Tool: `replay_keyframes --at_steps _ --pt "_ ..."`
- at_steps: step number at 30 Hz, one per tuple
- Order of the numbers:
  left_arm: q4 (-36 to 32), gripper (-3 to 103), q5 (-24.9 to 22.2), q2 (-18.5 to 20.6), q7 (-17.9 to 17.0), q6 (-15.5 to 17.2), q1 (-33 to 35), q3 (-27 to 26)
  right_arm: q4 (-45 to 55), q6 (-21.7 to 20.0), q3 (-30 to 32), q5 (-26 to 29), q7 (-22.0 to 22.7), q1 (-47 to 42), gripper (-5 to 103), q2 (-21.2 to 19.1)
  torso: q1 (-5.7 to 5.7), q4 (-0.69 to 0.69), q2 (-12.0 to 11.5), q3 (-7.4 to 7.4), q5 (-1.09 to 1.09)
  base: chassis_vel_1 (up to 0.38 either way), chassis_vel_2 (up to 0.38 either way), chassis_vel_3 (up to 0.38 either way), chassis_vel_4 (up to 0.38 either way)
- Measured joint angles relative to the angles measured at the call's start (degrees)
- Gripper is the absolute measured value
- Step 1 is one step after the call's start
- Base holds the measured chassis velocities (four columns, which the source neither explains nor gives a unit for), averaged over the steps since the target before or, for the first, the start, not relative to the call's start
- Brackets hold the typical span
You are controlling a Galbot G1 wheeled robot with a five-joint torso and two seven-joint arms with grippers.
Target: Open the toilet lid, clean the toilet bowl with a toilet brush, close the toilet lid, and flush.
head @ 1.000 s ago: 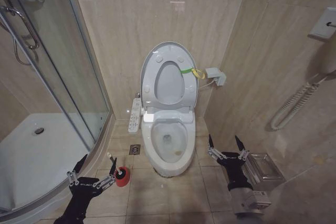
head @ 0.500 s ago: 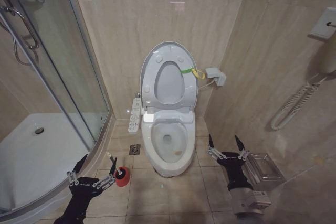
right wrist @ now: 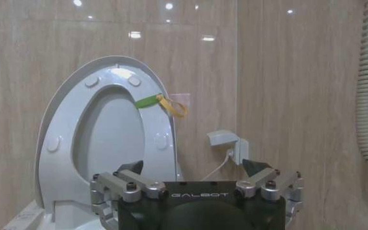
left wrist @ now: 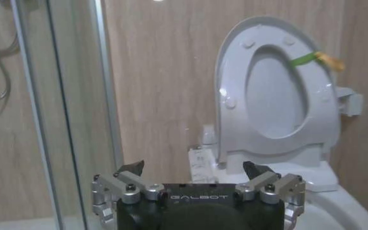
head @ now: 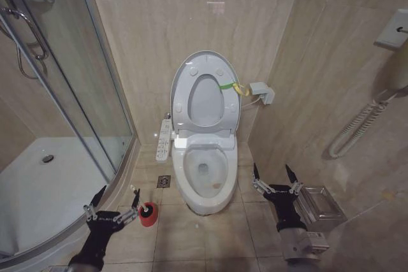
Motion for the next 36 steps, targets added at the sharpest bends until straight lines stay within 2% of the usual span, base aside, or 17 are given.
replay_keyframes --at_steps 1,4,10,11,12,13,16,22,28,36 --pt "0.0 100 0.0 0.0 0.0 0.0 0.0 0.0 0.0 0.0 0.0 0.0 0.0 0.0 100 0.0 0.0 0.0 0.0 0.0 0.0 0.0 0.0 0.0 0.0" --pt "6.49 100 -2.62 -0.24 1.59 -0.33 -6.47 -0.3 0.0 0.0 0.0 0.0 0.0 0.0 100 0.0 0.0 0.0 0.0 0.0 0.0 0.0 0.0 0.0 0.0" --pt "14.36 100 -5.82 -0.54 3.53 -0.79 -14.33 -0.66 0.0 0.0 -0.01 0.0 0.0 0.0 100 0.0 0.0 0.0 0.0 0.0 0.0 0.0 0.0 0.0 0.0" --pt "15.01 100 -6.64 -0.52 4.55 -2.68 -15.81 -0.56 0.0 0.0 0.0 0.0 0.0 0.0 100 0.0 0.0 -0.01 -0.01 0.01 -0.04 0.0 0.0 0.0 0.0" --pt "13.54 100 -6.82 -0.52 5.22 -4.34 -16.15 -0.33 0.0 0.0 -0.01 0.0 0.0 0.0 100 0.01 0.01 -0.04 -0.01 0.01 -0.02 0.0 0.0 0.0 0.0" --pt "12.45 100 -6.82 -0.56 5.42 -4.92 -16.04 -0.23 0.0 0.0 -0.01 0.0 0.0 0.0 100 0.0 0.01 -0.01 -0.01 0.0 0.04 0.0 0.0 0.0 0.0" --pt "9.74 100 -6.79 -0.6 5.36 -5.13 -15.55 -0.18 0.0 0.0 0.0 0.0 0.0 0.0 100 0.0 0.01 0.0 -0.01 0.01 -0.01 0.0 0.0 0.0 0.0" --pt "8.61 100 -6.19 -0.44 4.94 -5.41 -14.43 -0.46 -0.01 0.0 0.0 0.0 0.0 0.0 100 0.0 0.0 0.0 -0.01 0.0 0.0 0.0 0.0 0.0 0.0" --pt "11.51 100 -3.71 -0.98 6.16 -10.76 -12.8 -0.42 0.0 0.0 -0.01 0.0 0.0 0.0 100 0.0 0.0 0.01 -0.01 0.0 0.01 0.0 0.0 0.0 0.0" --pt "18.0 100 -3.55 -1.18 4.83 -12.98 -12.47 -0.48 0.0 0.0 0.0 0.0 0.0 0.0 100 0.0 0.0 -0.01 0.0 0.0 0.01 0.0 0.0 0.0 0.0"
